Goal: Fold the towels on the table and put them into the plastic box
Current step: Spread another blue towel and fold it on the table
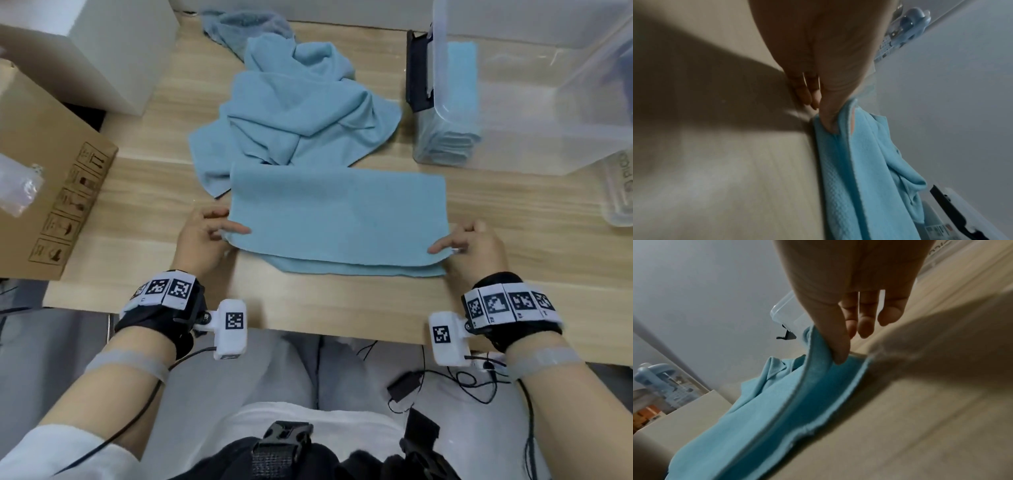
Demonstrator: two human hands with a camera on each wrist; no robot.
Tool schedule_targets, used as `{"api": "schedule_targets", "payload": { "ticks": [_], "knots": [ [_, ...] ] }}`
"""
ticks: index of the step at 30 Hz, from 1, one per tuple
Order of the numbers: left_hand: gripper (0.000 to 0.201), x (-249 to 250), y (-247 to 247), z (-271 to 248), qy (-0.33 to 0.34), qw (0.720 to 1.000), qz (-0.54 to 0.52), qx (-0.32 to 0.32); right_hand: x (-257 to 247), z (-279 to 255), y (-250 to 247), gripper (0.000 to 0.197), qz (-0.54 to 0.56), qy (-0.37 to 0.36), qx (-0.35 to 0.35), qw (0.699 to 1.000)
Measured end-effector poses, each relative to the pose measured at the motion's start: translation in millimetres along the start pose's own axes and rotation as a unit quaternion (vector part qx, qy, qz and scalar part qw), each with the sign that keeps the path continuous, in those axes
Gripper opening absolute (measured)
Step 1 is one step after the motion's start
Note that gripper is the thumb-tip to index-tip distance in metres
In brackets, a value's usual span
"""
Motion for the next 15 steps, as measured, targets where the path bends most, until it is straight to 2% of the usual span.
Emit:
{"api": "schedule_targets", "payload": {
  "ticks": [2, 4, 6, 11, 15],
  "knots": [
    [0.049, 1, 3, -6, 0.0, 1.0, 0.012, 0.009, 7, 0, 3, 0.048, 0.001, -0.011, -0.018, 1.0],
    [0.06, 2, 4, -10, -0.017, 1.0, 0.001, 0.009, 12, 0, 6, 0.043, -0.008, -0.02, -0.021, 1.0],
    [0.054, 8, 4, -14, -0.03, 0.999, -0.035, 0.006, 15, -1, 9, 0.043, -0.006, -0.025, -0.022, 0.999],
    [0.046, 28, 2, -21, 0.001, 0.992, -0.128, 0.004, 14, -2, 8, 0.042, -0.006, -0.029, -0.02, 0.999],
    [0.049, 18, -2, -22, -0.025, 0.996, -0.079, 0.018, 10, -1, 5, 0.038, -0.042, -0.028, -0.041, 0.998]
  ]
}}
Point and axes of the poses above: each hand's wrist, its own z-axis towards the middle knuckle, its own y-axis out of the palm, x = y × z, the point moved 1 cm from there along z, towards the middle knuckle, and after that the axes turned 3 degrees about y, right-handed, at the moved point
